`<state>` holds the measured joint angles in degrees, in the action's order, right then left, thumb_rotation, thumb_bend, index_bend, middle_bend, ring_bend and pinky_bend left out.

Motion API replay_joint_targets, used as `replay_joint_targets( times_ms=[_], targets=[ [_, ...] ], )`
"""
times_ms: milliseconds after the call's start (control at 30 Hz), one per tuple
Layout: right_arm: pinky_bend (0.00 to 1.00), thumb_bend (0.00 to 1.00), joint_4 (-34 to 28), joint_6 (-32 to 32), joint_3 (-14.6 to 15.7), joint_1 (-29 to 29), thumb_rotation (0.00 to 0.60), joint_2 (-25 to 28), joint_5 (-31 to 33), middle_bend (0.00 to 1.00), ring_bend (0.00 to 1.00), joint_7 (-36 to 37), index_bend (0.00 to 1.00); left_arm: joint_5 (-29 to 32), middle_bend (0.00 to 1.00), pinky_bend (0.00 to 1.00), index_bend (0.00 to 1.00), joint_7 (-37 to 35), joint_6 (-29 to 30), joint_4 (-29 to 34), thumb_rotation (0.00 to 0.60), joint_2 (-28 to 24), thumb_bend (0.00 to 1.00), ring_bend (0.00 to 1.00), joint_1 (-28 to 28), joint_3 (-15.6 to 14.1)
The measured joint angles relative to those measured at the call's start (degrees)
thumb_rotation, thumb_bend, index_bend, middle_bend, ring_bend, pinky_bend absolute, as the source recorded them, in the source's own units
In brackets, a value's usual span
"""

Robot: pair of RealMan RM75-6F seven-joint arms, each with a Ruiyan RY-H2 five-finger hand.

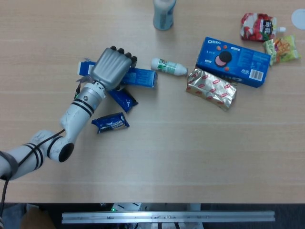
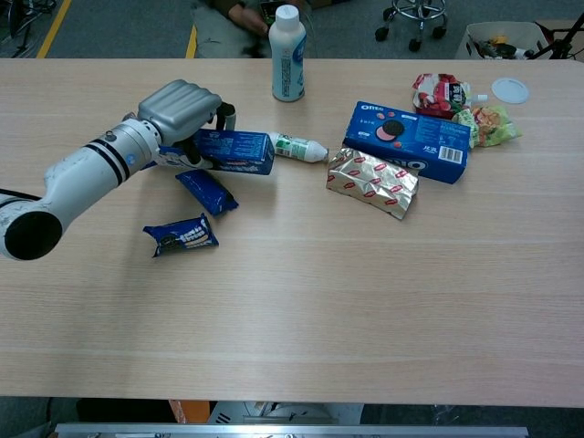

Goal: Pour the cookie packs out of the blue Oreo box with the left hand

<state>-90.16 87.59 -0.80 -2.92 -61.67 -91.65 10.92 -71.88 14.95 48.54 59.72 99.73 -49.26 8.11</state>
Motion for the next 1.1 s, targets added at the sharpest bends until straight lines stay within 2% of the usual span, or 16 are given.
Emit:
replay_joint_targets(
  times_ms=[200, 300, 500, 733, 1100],
  targets=[
    [0.39, 0.18, 0.50, -0.03, -0.10, -0.01, 0.600, -0.09, 0.13, 0.39, 0.37, 0.55, 0.38, 3.78, 0.10, 0.31, 0.14, 4.77, -1.48, -1.07, 0.600, 0.89, 0.14, 0.13, -0.13, 0.81],
    [0.39, 0.18, 0.61, -0.10, -0.17, -0.09, 0.600, -0.12, 0.14, 0.39, 0.37, 0.75, 0.38, 5.45, 0.05, 0.28, 0.06, 7.29, -1.30, -0.18, 0.600, 0.57, 0.14, 0.08, 0.14, 1.15],
    [0.39, 0.18, 0.81, 0.17, -0.45, -0.01, 0.600, -0.05, 0.47, 0.39, 0.37, 1.18, 0.38, 6.35, 0.07, 0.28, 0.06, 8.47, 1.97, 5.59, 0.600, -2.36, 0.14, 0.09, 2.02, 1.50],
    [0.39, 0.18, 1.31, 0.50, -0.78, 0.27, 0.600, 0.13, 1.18, 0.39, 0.37, 1.88, 0.38, 5.78, 0.12, 0.28, 0.07, 8.05, 11.32, 14.89, 0.600, -8.02, 0.14, 0.11, 8.27, 0.58],
    [0.39, 0.18, 2.06, 1.24, -1.68, 0.12, 0.600, -0.09, 1.36, 0.39, 0.37, 1.97, 0.38, 6.91, 0.15, 0.29, 0.11, 8.94, 27.11, 33.94, 0.600, -23.88, 0.14, 0.13, 23.71, -4.06]
  ],
)
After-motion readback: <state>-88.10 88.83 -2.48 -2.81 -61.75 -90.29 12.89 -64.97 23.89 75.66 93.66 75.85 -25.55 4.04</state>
